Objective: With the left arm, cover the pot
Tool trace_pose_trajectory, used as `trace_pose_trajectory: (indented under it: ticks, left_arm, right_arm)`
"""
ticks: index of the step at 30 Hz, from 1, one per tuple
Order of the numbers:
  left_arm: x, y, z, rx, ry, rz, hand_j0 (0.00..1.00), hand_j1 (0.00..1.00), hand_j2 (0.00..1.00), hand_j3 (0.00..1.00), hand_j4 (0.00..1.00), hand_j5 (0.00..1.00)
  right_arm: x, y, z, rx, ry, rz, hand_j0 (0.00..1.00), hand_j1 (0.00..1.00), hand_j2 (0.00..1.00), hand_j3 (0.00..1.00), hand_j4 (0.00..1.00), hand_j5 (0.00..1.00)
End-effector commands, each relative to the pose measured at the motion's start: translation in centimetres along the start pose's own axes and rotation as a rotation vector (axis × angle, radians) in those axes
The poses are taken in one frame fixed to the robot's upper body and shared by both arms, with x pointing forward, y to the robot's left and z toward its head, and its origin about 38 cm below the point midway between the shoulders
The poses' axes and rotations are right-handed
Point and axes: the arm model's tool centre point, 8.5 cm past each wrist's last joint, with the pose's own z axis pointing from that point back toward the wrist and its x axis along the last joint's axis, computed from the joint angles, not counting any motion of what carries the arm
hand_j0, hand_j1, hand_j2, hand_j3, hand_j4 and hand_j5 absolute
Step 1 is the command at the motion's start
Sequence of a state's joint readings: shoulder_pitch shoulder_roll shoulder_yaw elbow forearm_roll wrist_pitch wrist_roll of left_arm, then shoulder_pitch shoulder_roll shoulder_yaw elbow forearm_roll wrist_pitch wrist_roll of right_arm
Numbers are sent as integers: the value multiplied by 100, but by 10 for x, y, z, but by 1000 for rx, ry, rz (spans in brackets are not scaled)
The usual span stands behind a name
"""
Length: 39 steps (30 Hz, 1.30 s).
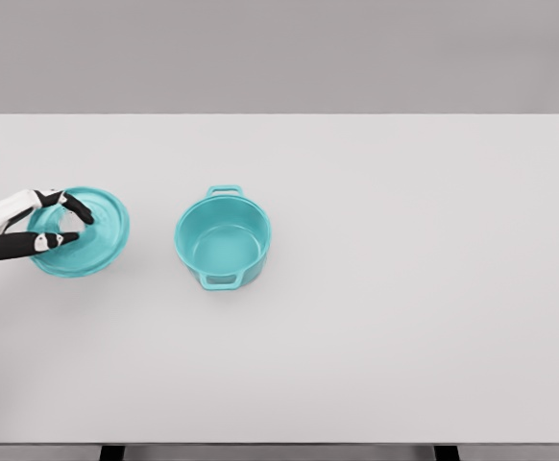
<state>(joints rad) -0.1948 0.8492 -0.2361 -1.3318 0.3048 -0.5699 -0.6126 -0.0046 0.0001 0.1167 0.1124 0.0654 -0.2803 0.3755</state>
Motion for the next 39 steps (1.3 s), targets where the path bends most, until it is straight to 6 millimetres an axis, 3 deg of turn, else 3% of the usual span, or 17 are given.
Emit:
trace_pose_trajectory:
  ticks: [1, 22, 33, 39]
  left_arm:
    - [3, -5, -7, -18, -3, 11, 53, 53, 53, 53, 53, 53]
    - [23, -7, -52, -57, -80, 12, 53, 53, 53, 53, 53, 53]
    - [28, -33, -93, -120, -83, 15, 53, 53, 53, 53, 53, 53]
    - [31, -32, -101, -135, -78, 5, 53, 53, 53, 53, 53, 53]
  right_arm:
    - [0, 0, 0, 0, -1, 1, 100, 100, 100, 100, 100, 100]
    - [0, 0, 0, 0, 1, 0, 100, 100, 100, 100, 100, 100]
    - [0, 0, 0, 0, 1, 0, 100, 100, 100, 100, 100, 100]
    - [0, 0, 0, 0, 1, 0, 100, 100, 100, 100, 100, 100]
